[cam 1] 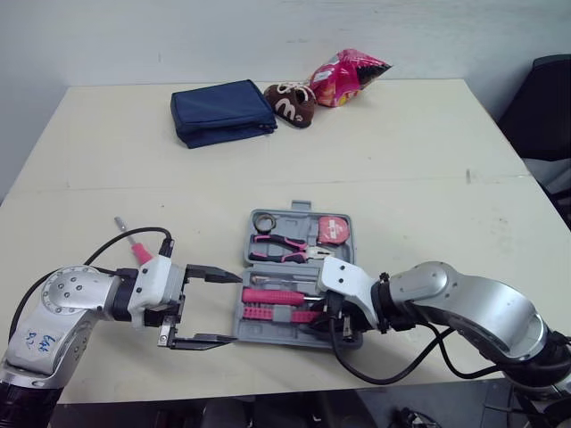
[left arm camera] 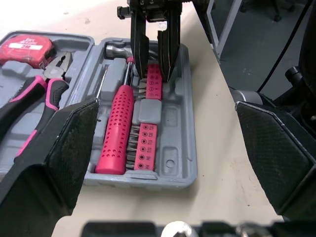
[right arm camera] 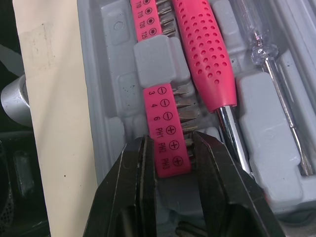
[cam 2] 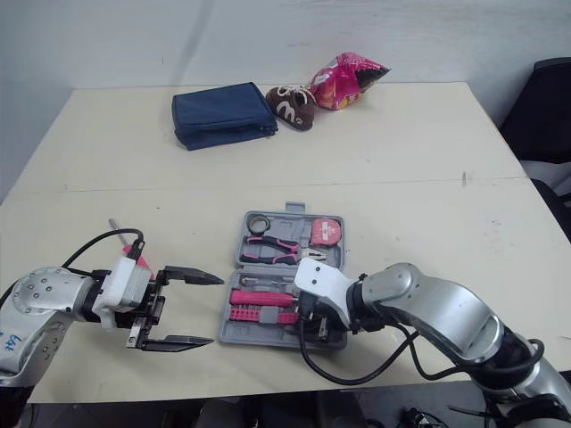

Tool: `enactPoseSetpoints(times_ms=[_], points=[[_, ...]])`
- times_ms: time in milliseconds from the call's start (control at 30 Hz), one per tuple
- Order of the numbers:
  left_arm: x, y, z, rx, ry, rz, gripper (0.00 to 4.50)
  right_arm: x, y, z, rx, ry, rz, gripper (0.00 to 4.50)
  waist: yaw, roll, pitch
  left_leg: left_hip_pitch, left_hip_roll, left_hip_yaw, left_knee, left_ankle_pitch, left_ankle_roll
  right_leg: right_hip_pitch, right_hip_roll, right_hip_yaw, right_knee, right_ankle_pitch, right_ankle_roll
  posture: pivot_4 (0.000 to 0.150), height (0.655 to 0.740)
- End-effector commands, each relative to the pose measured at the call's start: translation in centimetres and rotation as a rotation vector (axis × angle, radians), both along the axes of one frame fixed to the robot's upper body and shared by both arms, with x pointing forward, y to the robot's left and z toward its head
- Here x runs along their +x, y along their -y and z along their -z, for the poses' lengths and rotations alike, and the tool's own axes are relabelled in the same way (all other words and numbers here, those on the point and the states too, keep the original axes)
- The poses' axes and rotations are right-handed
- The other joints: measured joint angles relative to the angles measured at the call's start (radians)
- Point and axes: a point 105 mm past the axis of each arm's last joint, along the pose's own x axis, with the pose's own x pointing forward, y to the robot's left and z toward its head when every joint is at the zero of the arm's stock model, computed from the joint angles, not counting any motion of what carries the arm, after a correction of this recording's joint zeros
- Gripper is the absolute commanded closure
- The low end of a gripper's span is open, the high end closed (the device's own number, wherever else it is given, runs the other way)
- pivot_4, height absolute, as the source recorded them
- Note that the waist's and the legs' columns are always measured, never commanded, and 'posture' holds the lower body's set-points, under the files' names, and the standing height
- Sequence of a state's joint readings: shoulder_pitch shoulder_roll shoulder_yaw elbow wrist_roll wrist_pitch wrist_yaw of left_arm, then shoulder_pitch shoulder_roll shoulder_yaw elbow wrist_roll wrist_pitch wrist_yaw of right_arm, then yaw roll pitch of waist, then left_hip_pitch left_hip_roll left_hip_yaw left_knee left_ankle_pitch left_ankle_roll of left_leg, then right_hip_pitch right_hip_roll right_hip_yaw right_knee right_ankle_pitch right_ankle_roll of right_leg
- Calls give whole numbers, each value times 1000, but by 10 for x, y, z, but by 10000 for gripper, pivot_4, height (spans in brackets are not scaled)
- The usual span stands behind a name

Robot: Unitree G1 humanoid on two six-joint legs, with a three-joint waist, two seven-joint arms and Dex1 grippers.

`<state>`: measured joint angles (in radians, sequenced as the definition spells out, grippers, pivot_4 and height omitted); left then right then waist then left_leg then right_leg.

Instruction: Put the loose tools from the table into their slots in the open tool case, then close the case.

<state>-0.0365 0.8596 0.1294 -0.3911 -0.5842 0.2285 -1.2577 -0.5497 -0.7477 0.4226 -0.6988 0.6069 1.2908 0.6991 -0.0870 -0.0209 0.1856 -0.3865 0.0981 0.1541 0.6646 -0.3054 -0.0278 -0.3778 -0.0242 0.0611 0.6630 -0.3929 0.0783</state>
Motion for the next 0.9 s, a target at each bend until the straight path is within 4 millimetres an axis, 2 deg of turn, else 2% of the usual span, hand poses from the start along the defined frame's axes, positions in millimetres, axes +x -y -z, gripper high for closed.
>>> enactPoseSetpoints(times_ms=[33, 400, 900], points=[[-3, 2, -9, -1, 46, 13, 0, -3, -5, 0, 6, -9, -14, 37600, 0, 0, 0, 0, 0, 0, 0, 0, 0, 0, 0, 0, 0, 0, 0, 1500, 7400], [-2, 4, -5, -5, 54, 10, 0, -1, 8, 3, -112, -28, 14, 37600, 2, 0, 0, 0, -1, 0, 0, 0, 0, 0, -1, 0, 0, 0, 0, 1500, 7400], [-1, 6, -3, -14, 56, -7, 0, 6, -9, 5, -80, -57, 59, 37600, -6, -5, -3, 1, 0, -1, -1, 3, -1, 0, 0, -1, 1, 1, -1, 1500, 7400]])
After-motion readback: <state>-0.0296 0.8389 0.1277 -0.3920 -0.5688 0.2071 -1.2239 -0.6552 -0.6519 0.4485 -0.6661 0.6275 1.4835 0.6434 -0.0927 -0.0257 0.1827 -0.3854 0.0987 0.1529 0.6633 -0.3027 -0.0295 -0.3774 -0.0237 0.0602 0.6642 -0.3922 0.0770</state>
